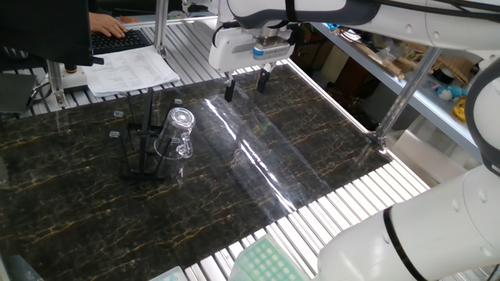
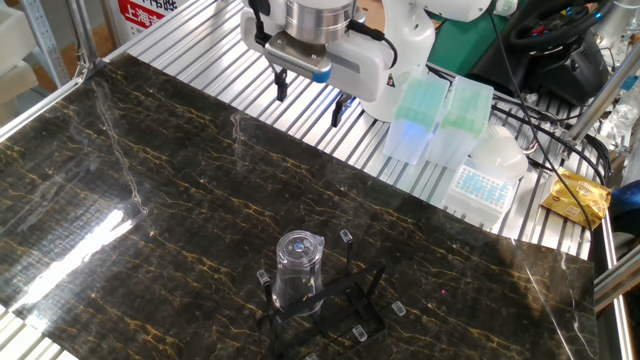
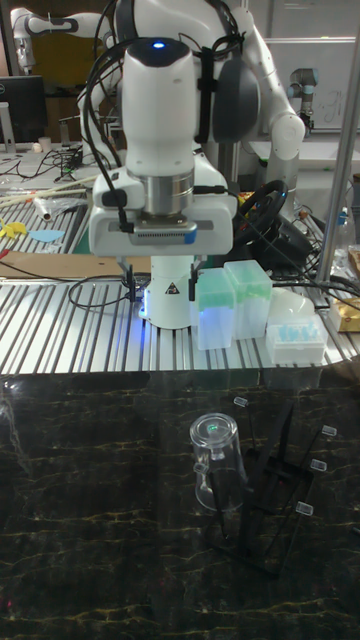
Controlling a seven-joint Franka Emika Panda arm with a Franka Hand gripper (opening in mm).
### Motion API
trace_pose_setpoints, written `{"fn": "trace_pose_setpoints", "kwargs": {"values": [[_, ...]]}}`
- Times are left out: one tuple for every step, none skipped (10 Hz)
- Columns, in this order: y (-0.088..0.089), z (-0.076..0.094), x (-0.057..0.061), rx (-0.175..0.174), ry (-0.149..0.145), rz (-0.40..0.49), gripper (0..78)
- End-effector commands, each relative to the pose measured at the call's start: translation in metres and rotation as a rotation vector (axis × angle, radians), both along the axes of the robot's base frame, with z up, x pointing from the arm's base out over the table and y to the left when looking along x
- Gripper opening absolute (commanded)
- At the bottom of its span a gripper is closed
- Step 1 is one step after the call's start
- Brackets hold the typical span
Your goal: Put the cup on the cup rack
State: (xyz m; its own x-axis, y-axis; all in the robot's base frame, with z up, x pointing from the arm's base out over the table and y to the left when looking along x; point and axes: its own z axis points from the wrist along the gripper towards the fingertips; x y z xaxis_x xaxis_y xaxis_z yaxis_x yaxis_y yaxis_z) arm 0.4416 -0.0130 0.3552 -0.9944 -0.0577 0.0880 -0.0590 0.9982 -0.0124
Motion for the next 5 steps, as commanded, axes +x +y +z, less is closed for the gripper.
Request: {"fn": "trace_pose_setpoints", "kwargs": {"values": [[0.0005,0.0015,0.0001,-0.009,-0.009,-0.009,77.5],[0.0005,0.0015,0.0001,-0.005,-0.009,-0.013,77.5],[0.0005,0.0015,0.0001,-0.005,-0.010,-0.016,77.5],[0.0005,0.0015,0.0001,-0.002,-0.010,-0.017,77.5],[0.0005,0.0015,0.0001,-0.001,-0.011,-0.018,77.5]]}}
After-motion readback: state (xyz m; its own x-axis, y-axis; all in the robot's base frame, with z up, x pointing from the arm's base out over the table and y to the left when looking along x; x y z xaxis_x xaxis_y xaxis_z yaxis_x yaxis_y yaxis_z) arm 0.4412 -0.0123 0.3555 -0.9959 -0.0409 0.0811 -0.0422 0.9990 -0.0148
